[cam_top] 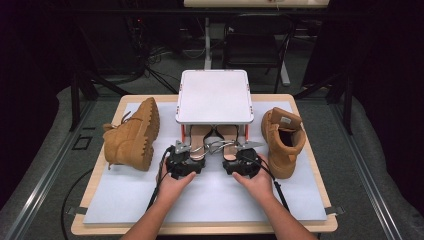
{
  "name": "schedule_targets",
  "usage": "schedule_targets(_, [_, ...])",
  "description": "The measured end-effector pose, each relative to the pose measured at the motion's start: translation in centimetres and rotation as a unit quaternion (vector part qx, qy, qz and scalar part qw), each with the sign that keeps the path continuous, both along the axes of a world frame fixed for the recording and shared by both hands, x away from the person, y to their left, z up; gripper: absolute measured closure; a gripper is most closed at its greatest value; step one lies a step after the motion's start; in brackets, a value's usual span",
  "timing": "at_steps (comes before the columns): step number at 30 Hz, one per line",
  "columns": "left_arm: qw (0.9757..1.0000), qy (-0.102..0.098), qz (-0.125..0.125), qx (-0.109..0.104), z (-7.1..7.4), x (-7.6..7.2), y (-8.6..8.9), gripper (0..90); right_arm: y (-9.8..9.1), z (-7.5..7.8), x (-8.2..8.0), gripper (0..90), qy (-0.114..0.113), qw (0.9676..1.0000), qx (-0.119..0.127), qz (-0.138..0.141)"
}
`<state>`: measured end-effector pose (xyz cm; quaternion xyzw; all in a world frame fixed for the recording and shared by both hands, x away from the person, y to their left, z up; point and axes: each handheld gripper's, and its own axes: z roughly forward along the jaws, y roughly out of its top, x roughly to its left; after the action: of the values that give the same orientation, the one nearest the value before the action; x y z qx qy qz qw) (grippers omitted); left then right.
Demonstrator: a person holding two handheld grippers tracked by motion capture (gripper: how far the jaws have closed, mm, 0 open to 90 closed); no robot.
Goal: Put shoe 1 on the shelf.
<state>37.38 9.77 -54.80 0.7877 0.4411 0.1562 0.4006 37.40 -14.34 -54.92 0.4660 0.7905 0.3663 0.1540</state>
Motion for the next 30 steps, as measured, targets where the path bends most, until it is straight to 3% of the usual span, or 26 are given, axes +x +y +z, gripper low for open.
schedule_targets(6, [0.9999,-0.003,-0.004,0.01,-0.5,0.1,0.0,33.7,0.4,-0.5,0.3,30.3,0.003,0.9999,-0.015,0.0])
schedule_targets(18, [1.0,-0.006,0.003,-0.003,-0.8,-0.1,0.1,33.5,0.6,-0.6,0.0,30.5,-0.003,0.9997,-0.023,-0.008])
schedule_targets(24, [0.9999,-0.006,0.012,-0.005,-0.8,-0.5,0.1,34.2,0.9,-0.1,-1.0,35.6,-0.02,0.9984,-0.049,-0.017])
schedule_targets(30, [0.9994,-0.011,0.019,-0.027,-0.5,-1.5,0.7,34.2,0.6,0.7,-2.1,36.7,-0.026,0.999,-0.024,-0.026])
